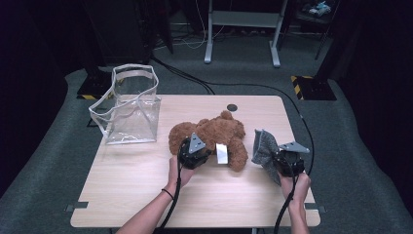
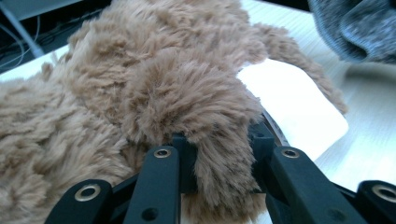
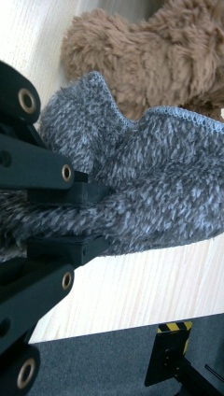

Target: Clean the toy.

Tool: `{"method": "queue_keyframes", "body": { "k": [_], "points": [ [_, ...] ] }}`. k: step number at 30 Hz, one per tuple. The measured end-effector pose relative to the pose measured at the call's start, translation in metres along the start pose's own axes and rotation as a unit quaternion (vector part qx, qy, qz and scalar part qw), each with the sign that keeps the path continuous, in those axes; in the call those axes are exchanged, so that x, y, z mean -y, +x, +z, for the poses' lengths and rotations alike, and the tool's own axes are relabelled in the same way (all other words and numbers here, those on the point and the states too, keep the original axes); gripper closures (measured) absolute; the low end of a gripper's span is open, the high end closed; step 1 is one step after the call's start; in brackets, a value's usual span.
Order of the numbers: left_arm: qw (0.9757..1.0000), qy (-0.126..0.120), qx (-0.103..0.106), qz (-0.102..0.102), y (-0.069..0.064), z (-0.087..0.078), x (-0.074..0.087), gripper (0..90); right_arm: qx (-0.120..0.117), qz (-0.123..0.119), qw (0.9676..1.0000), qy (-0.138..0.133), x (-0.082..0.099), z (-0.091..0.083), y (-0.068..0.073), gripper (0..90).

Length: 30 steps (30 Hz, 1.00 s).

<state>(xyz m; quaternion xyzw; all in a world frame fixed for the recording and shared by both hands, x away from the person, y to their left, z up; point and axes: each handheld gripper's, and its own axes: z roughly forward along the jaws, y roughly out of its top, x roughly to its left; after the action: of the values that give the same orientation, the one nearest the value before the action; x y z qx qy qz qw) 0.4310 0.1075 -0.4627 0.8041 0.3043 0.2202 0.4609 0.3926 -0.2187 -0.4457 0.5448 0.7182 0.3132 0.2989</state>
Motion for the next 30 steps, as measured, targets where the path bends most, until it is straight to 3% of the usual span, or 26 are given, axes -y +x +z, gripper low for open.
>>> {"method": "queue_keyframes", "body": {
  "k": [2, 10, 16, 19, 22, 24, 27, 29, 30],
  "points": [
    [0.9999, -0.009, 0.01, -0.008, 0.001, -0.003, -0.004, 72.8, 0.003, 0.001, 1.0, 0.0, -0.001, -0.001, 0.001, 78.4],
    [0.9983, -0.046, 0.034, -0.006, 0.003, -0.019, -0.026, 73.8, 0.004, 0.0, 1.0, -0.007, -0.005, -0.004, 0.0, 78.4],
    [0.9955, -0.07, 0.058, -0.028, 0.007, -0.028, -0.033, 74.1, 0.005, 0.0, 0.9999, -0.009, -0.008, -0.005, 0.0, 78.4],
    [0.9924, -0.083, 0.076, -0.05, 0.01, -0.033, -0.037, 74.1, 0.006, 0.002, 0.9999, -0.013, -0.009, -0.006, -0.001, 78.4],
    [0.9896, -0.096, 0.088, -0.061, 0.01, -0.039, -0.041, 74.1, 0.008, 0.001, 0.9999, -0.015, -0.01, -0.008, -0.002, 78.4],
    [0.9867, -0.103, 0.102, -0.074, 0.011, -0.042, -0.043, 74.2, 0.01, 0.001, 0.9998, -0.018, -0.012, -0.01, -0.003, 78.4],
    [0.9839, -0.111, 0.116, -0.08, 0.01, -0.045, -0.048, 74.2, 0.011, 0.0, 0.9996, -0.025, -0.016, -0.014, -0.003, 78.4],
    [0.9806, -0.116, 0.128, -0.094, 0.009, -0.048, -0.05, 74.2, 0.012, -0.001, 0.9994, -0.031, -0.02, -0.019, -0.003, 78.4],
    [0.9806, -0.116, 0.128, -0.092, 0.008, -0.049, -0.051, 74.2, 0.013, 0.0, 0.9993, -0.034, -0.021, -0.021, -0.003, 78.4]
  ]
}}
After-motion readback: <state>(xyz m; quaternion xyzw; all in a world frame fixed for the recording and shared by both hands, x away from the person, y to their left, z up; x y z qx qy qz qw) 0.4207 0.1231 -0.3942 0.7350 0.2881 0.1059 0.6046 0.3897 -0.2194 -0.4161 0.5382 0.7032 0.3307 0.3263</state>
